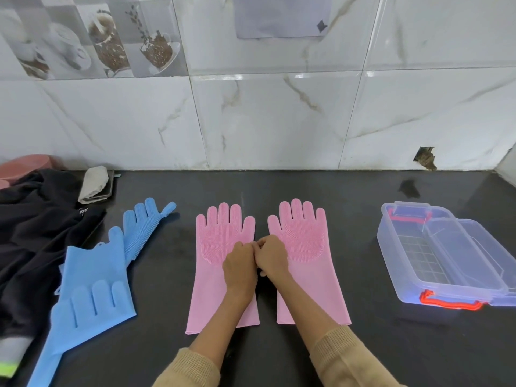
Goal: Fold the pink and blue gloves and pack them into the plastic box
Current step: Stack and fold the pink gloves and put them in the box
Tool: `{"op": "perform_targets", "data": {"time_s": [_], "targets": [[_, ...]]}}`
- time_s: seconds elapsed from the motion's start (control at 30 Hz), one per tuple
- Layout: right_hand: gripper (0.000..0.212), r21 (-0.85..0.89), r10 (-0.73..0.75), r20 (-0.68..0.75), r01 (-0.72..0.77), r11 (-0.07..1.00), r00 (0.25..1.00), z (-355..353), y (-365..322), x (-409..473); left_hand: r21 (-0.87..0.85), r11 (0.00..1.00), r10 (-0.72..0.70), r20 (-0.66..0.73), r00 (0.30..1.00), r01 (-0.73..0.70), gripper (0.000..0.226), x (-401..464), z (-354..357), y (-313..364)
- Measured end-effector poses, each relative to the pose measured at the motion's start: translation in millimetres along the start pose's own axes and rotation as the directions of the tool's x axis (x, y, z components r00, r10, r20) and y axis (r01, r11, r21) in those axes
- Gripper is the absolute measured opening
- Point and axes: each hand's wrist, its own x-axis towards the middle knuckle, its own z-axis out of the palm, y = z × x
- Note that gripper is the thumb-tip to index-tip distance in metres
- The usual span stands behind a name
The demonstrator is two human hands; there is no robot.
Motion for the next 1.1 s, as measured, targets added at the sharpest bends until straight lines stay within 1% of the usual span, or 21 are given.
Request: {"op": "perform_targets", "data": {"time_s": [0.1, 0.23, 0.37, 0.47, 0.57, 0.73, 0.87, 0.9, 0.97, 1.0, 1.03, 1.1], "targets": [[0.029, 0.015, 0.03, -0.004, -0.03, 0.999, 1.0, -4, 4, 9, -0.021, 1.0, 0.022, 0.0, 1.0, -0.022, 0.017, 4, 4, 3], [0.027, 0.042, 0.063, 0.03, -0.064, 0.997, 0.998, -12, 8, 17, -0.02, 0.997, 0.075, 0.01, 0.997, -0.075, 0.017, 7, 8, 5], [0.027, 0.001, 0.058, 0.015, -0.058, 0.998, 0.998, -17, 10, 22, -0.029, 0.993, 0.114, 0.002, 0.993, -0.114, 0.016, 8, 13, 8], [0.026, -0.035, 0.041, -0.016, -0.041, 0.999, 0.999, -19, 10, 24, -0.053, 0.994, 0.091, -0.015, 0.996, -0.092, 0.02, 9, 14, 10], [0.022, -0.09, 0.025, -0.044, -0.029, 0.996, 0.999, -19, 9, 25, -0.117, 0.992, 0.054, -0.027, 0.998, -0.056, 0.024, 7, 14, 13], [0.016, -0.172, 0.012, -0.069, -0.024, 0.985, 0.998, -22, 9, 22, -0.196, 0.98, 0.013, -0.021, 1.0, -0.017, 0.025, 2, 15, 19], [0.034, -0.245, -0.004, -0.09, -0.018, 0.969, 0.996, -26, 11, 24, -0.249, 0.968, -0.014, -0.002, 1.0, 0.014, 0.026, 0, 17, 26], [0.034, -0.245, -0.006, -0.088, -0.015, 0.969, 0.996, -28, 12, 24, -0.254, 0.967, -0.015, 0.007, 1.0, 0.016, 0.026, 0, 17, 28], [0.027, -0.186, -0.02, -0.057, 0.01, 0.983, 0.998, -32, 14, 22, -0.251, 0.968, -0.021, 0.018, 1.0, 0.025, 0.027, -1, 17, 31], [0.026, -0.107, -0.039, -0.049, 0.034, 0.994, 0.998, -35, 18, 21, -0.242, 0.97, -0.031, 0.017, 0.999, 0.034, 0.028, -1, 16, 31], [0.027, -0.007, -0.051, -0.064, 0.05, 0.999, 0.997, -38, 23, 20, -0.232, 0.972, -0.045, 0.01, 0.999, 0.047, 0.029, -1, 15, 32], [0.029, 0.14, -0.008, -0.169, 0.032, 0.99, 0.986, -50, 37, 18, -0.233, 0.97, -0.069, -0.012, 0.998, 0.064, 0.029, -1, 12, 33]]}}
